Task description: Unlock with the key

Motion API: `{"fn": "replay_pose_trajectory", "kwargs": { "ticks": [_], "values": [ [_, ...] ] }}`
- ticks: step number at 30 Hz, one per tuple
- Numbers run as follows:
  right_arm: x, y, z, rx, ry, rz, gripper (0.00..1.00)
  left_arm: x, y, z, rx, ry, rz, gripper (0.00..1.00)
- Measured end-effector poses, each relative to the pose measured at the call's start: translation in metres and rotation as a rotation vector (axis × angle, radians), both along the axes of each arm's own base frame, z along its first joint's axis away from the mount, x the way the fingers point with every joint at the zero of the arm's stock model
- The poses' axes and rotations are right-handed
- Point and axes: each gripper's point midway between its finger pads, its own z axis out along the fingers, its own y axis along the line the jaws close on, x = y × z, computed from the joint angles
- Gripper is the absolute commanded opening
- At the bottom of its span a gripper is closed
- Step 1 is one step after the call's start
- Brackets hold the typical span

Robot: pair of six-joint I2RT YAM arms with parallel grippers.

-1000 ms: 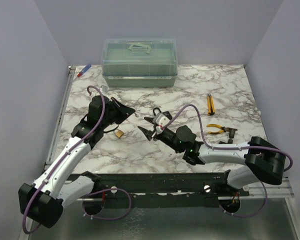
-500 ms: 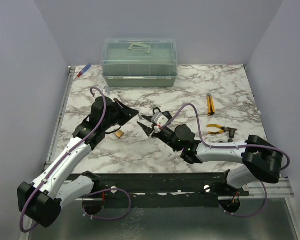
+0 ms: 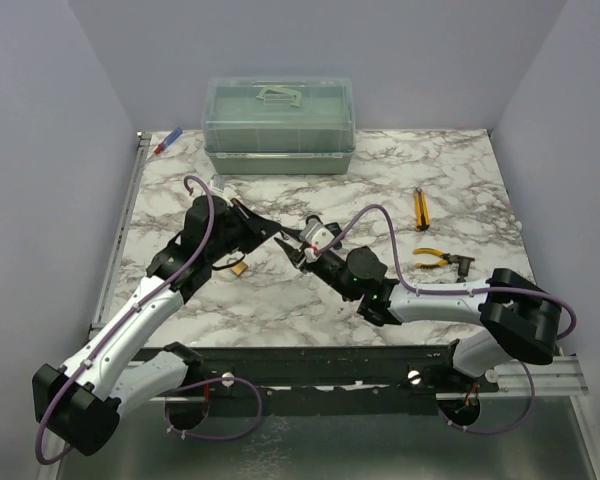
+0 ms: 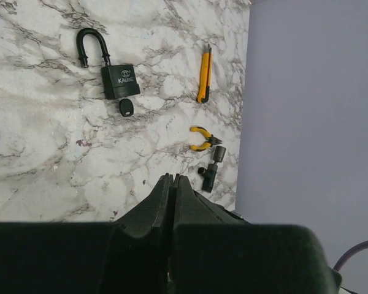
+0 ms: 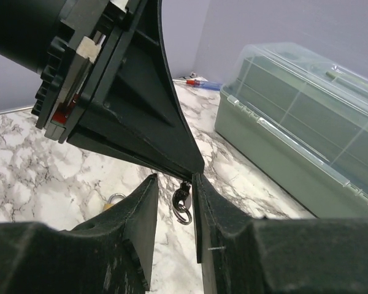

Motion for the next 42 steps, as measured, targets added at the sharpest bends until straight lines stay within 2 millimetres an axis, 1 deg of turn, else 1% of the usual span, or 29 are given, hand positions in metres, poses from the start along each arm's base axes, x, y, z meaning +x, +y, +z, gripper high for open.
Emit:
{"fn": "replay_pose_trajectory", "kwargs": {
  "ticks": [7, 12, 19, 22, 26, 32, 34, 36, 39, 40, 42],
  "values": [
    [0.003, -0.002, -0.003, -0.01, 0.005, -0.02, 0.33, -0.003, 0.001, 0.007, -0.01, -0.019, 0.003, 0.0],
    [0.005, -0.004, -0.007, -0.028, 0.009, -0.034, 0.3, -0.003, 0.002, 0.008, -0.012, -0.022, 0.008, 0.0],
    [0.006, -0.006, -0.008, -0.041, 0.003, -0.046, 0.2, -0.004, 0.001, 0.005, -0.01, -0.016, 0.007, 0.0],
    [0.006, -0.006, -0.009, -0.045, 0.002, -0.047, 0.13, -0.004, 0.001, 0.005, -0.009, -0.016, 0.005, 0.0],
    [0.007, -0.006, -0.01, -0.052, 0.001, -0.047, 0.01, -0.004, 0.001, 0.004, -0.008, -0.015, 0.008, 0.0],
    [0.007, -0.006, -0.01, -0.056, 0.0, -0.049, 0.0, -0.004, 0.001, 0.004, -0.007, -0.015, 0.009, 0.0],
    [0.007, -0.006, -0.011, -0.058, 0.002, -0.049, 0.0, -0.004, 0.001, 0.003, -0.007, -0.013, 0.009, 0.22],
    [0.007, -0.006, -0.011, -0.058, 0.004, -0.048, 0.0, -0.004, 0.002, 0.002, -0.006, -0.012, 0.01, 0.52],
    [0.006, -0.006, -0.013, -0.054, 0.018, -0.046, 0.0, -0.005, 0.003, 0.003, -0.003, -0.018, 0.011, 0.86],
    [0.006, -0.006, -0.013, -0.053, 0.023, -0.045, 0.0, -0.006, 0.004, 0.003, -0.002, -0.02, 0.014, 0.93],
    [0.005, -0.007, -0.013, -0.049, 0.041, -0.043, 0.0, -0.006, 0.007, 0.004, 0.008, -0.026, 0.025, 0.97]
  ]
}}
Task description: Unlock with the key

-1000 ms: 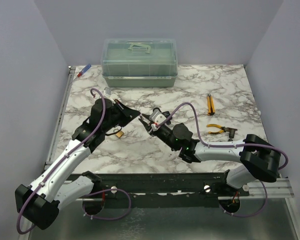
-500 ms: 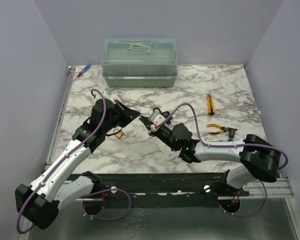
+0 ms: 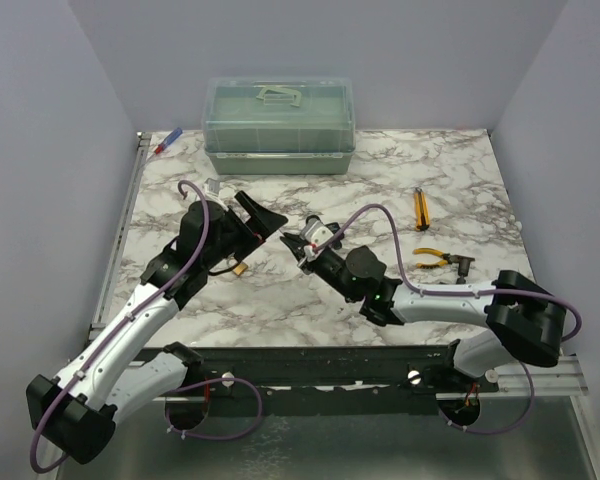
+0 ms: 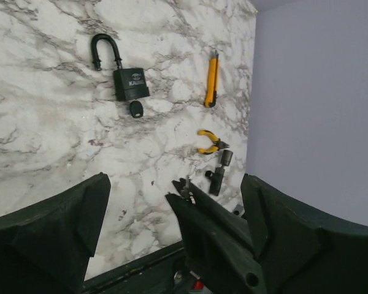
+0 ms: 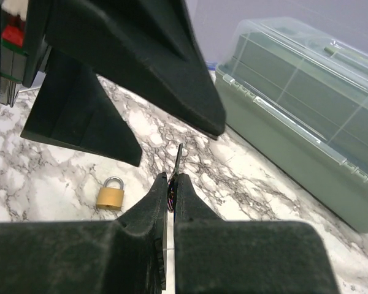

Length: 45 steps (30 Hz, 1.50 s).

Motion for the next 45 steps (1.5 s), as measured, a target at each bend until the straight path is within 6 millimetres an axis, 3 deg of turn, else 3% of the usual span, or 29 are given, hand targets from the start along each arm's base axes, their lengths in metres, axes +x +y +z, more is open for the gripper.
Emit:
{"fn": "replay_pose_trajectory", "kwargs": {
  "ticks": [12, 17, 21, 31, 45],
  "values": [
    [-0.024, -0.031, 0.023, 0.126, 0.113, 0.025, 0.0, 0.003, 0.055, -0.018, 0.296, 0.017, 0.165, 0.99],
    [-0.059, -0.04, 0.038, 0.214, 0.215, 0.167, 0.0, 0.002, 0.074, -0.029, 0.418, 0.008, 0.193, 0.99],
    [-0.079, -0.033, 0.045, 0.242, 0.32, 0.293, 0.0, 0.001, 0.08, -0.043, 0.484, 0.012, 0.176, 0.99],
    [-0.091, -0.031, 0.028, 0.214, 0.56, 0.408, 0.0, 0.011, 0.09, -0.106, 0.61, 0.165, 0.135, 0.99],
    [-0.077, -0.046, -0.017, 0.1, 0.653, 0.245, 0.0, 0.02, 0.089, -0.164, 0.669, 0.343, 0.12, 0.95]
  ]
}}
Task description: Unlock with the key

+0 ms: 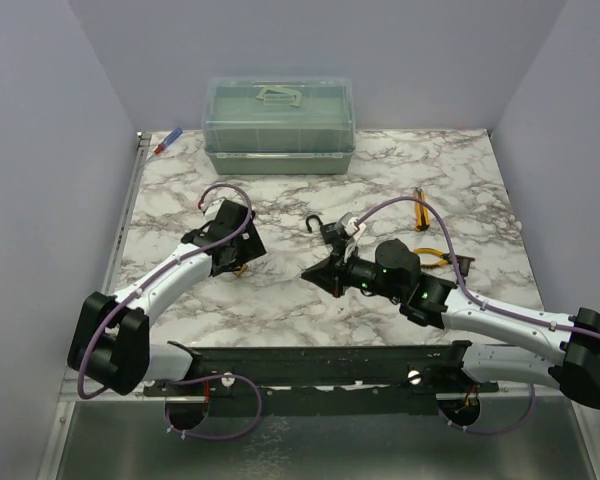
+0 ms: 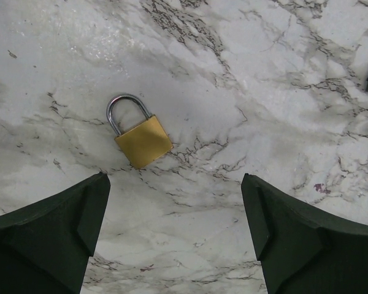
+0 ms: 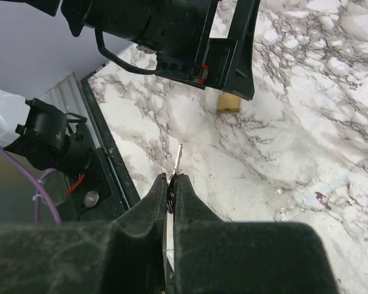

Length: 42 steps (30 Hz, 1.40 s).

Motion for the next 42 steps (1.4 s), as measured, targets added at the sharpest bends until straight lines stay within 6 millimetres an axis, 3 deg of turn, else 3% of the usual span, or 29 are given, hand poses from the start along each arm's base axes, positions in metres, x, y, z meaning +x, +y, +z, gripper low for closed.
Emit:
{"fn": "replay_pose_trajectory", "kwargs": {
  "ticks": [9, 13, 18, 27, 42],
  "values": [
    [0.005, -0.011, -0.02, -0.087, 0.016, -0.046, 0.01, 0.0, 0.006, -0.05, 0.032, 0.156, 0.046, 0.89],
    [0.004, -0.016, -0.019, -0.096, 0.016, -0.058, 0.01, 0.001, 0.009, -0.06, 0.033, 0.19, 0.062, 0.83],
    [0.004, -0.02, -0.012, -0.079, 0.002, -0.072, 0.0, 0.003, 0.011, -0.06, 0.022, 0.19, 0.082, 0.74],
    [0.005, -0.021, -0.013, -0.084, -0.001, -0.075, 0.01, 0.006, 0.012, -0.062, 0.019, 0.188, 0.094, 0.68],
    [0.003, -0.024, -0.025, -0.105, 0.012, -0.075, 0.0, 0.005, 0.015, -0.066, 0.054, 0.216, 0.081, 0.56]
  ]
}}
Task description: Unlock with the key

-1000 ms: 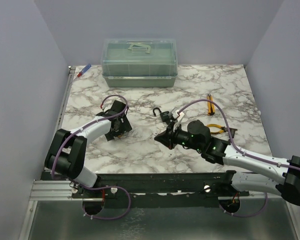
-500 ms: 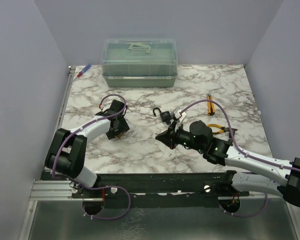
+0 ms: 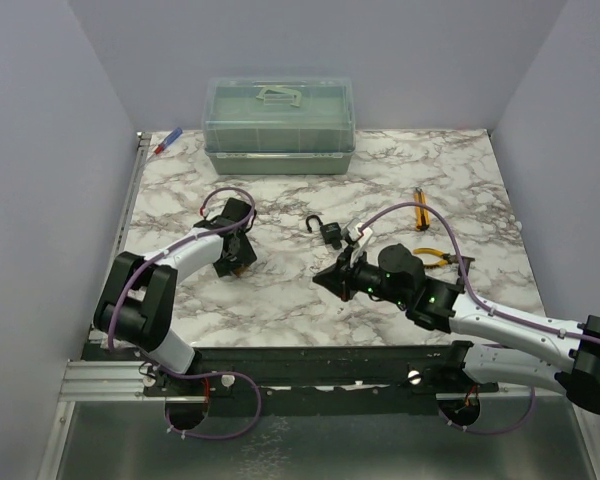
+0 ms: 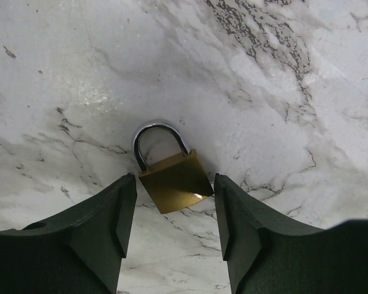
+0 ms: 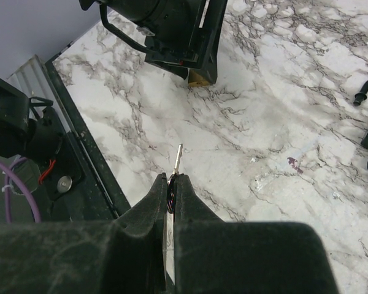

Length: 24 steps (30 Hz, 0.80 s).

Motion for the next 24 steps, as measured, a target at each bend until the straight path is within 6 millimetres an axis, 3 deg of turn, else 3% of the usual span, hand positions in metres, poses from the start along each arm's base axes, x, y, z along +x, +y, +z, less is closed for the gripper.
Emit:
{"fn": "replay_pose_trajectory", "kwargs": {
  "ticks": [2, 9, 18, 24],
  "values": [
    [0.0, -0.001, -0.002, -0.003, 0.001, -0.001, 0.01, 0.002, 0.0, 0.0, 0.005, 0.001, -0.002, 0.48],
    [0.0, -0.003, -0.006, -0.014, 0.004, -0.005, 0.0, 0.006, 0.0, 0.0, 0.014, -0.01, -0.016, 0.0],
    [-0.001, -0.003, -0.006, -0.014, 0.005, -0.006, 0.01, 0.006, -0.004, 0.005, -0.037, -0.059, -0.026, 0.0],
    [-0.001, -0.003, -0.006, -0.007, 0.016, -0.009, 0.0, 0.011, -0.025, 0.042, -0.174, -0.166, -0.065, 0.0]
  ]
}}
